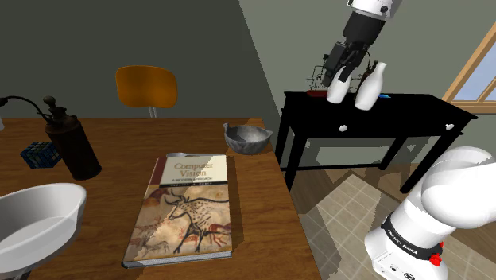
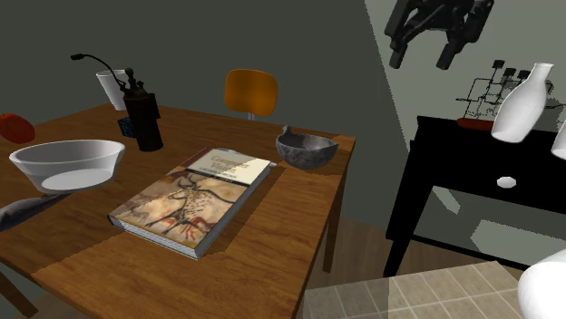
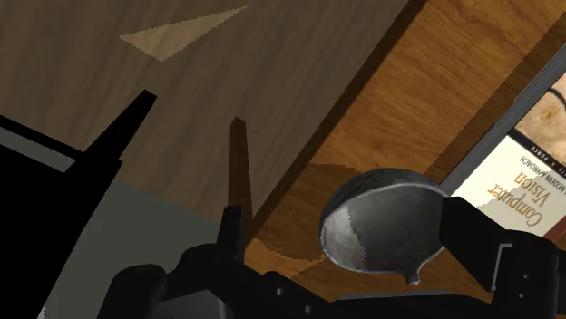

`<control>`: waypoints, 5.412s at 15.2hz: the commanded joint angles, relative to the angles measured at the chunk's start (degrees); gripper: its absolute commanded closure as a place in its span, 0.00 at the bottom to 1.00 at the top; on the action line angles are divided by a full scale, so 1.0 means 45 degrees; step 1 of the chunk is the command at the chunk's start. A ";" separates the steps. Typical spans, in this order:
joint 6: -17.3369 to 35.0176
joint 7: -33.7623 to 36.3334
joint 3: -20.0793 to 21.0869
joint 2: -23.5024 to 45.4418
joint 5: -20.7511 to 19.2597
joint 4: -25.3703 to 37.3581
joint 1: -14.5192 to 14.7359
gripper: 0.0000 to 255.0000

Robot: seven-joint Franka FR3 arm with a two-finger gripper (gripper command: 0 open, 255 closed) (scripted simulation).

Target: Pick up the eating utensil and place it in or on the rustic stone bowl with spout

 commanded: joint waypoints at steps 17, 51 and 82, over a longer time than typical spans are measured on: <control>0.5453 0.5612 0.4505 0.4434 0.0960 -0.0001 -0.0216 0.00; 0.7546 1.6839 0.5552 1.8443 -0.8597 1.0243 0.2546 0.00; 0.5689 1.6065 0.6084 1.7479 -0.7772 1.1272 0.2372 1.00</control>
